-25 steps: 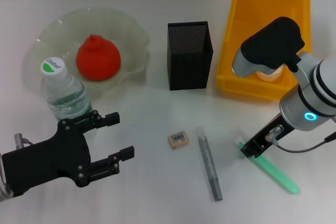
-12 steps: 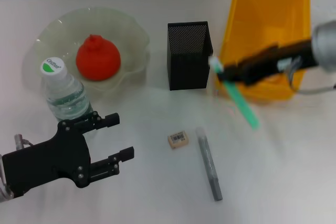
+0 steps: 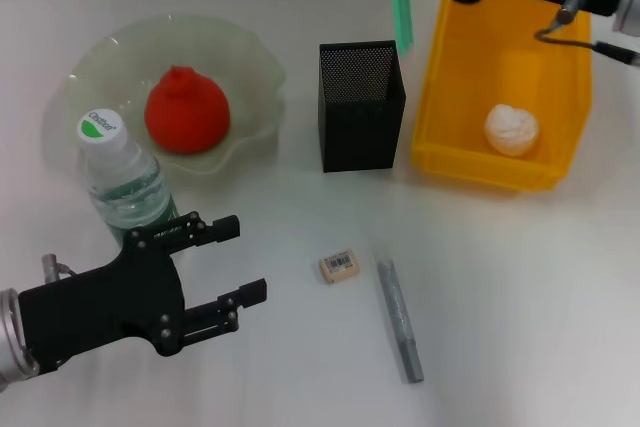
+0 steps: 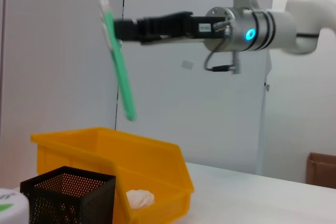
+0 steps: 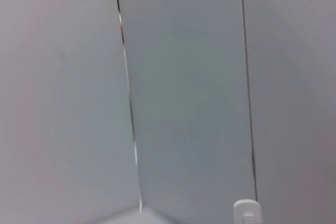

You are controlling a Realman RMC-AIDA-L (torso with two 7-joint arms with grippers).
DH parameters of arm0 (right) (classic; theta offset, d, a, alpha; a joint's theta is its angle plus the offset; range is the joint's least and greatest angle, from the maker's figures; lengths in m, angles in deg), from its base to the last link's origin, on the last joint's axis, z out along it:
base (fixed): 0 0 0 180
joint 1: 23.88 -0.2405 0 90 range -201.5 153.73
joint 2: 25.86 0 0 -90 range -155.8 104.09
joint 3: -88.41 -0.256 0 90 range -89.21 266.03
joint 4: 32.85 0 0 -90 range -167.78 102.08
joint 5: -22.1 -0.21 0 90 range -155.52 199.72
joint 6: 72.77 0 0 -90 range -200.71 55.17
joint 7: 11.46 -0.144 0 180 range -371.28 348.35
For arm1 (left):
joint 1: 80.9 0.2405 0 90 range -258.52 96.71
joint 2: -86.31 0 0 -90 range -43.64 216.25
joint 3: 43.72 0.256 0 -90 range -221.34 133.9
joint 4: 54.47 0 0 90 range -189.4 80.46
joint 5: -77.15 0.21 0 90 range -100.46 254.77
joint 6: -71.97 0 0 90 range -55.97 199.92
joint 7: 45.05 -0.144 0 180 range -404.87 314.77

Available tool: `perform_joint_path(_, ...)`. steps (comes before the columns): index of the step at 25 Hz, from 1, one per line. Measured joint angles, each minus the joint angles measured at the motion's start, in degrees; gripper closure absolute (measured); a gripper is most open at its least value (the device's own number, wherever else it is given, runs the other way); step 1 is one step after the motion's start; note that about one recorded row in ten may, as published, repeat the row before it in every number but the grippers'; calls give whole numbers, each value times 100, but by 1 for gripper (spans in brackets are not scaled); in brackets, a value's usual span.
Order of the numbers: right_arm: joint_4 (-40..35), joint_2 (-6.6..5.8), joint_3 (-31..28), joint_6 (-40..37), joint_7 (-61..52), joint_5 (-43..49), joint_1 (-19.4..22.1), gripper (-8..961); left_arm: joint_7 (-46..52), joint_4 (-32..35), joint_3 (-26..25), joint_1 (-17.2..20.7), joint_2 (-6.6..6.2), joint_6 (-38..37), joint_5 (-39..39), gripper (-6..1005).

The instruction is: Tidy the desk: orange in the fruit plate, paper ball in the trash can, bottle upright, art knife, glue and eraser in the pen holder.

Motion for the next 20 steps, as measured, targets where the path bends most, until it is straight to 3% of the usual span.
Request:
perform_joint_path(1, 678, -4, 33, 71, 921, -646, -151, 767, -6, -13, 1, -7, -1, 0, 0, 304)
perform_joint_path(3, 1055, -15, 45, 89, 1331, -967, -265, 764, -7, -14, 1, -8, -1, 0, 0, 304)
perform_joint_path(4, 1780, -28, 47, 87, 2015, -1441, -515, 762, -7, -15, 1, -9, -1, 0, 0, 304)
perform_joint_path(6, 2068, -29, 42, 86, 2281, -1584, -623, 759, -8, -15, 1, -9, -1, 0, 0, 304)
perform_joint_path(9, 3235, -10, 50, 66, 3267, -2015, -1132, 754, -10, -16, 1, -11, -1, 0, 0, 304)
perform_joint_path(14, 4217, -1, 57, 54, 3739, -2129, -1632, 746, -13, -15, 1, -19, -1, 0, 0, 304)
perform_joint_path(20, 4842, 9, 43, 77, 4056, -2152, -1972, 736, -64, -15, 1, -19, -1, 0, 0, 304)
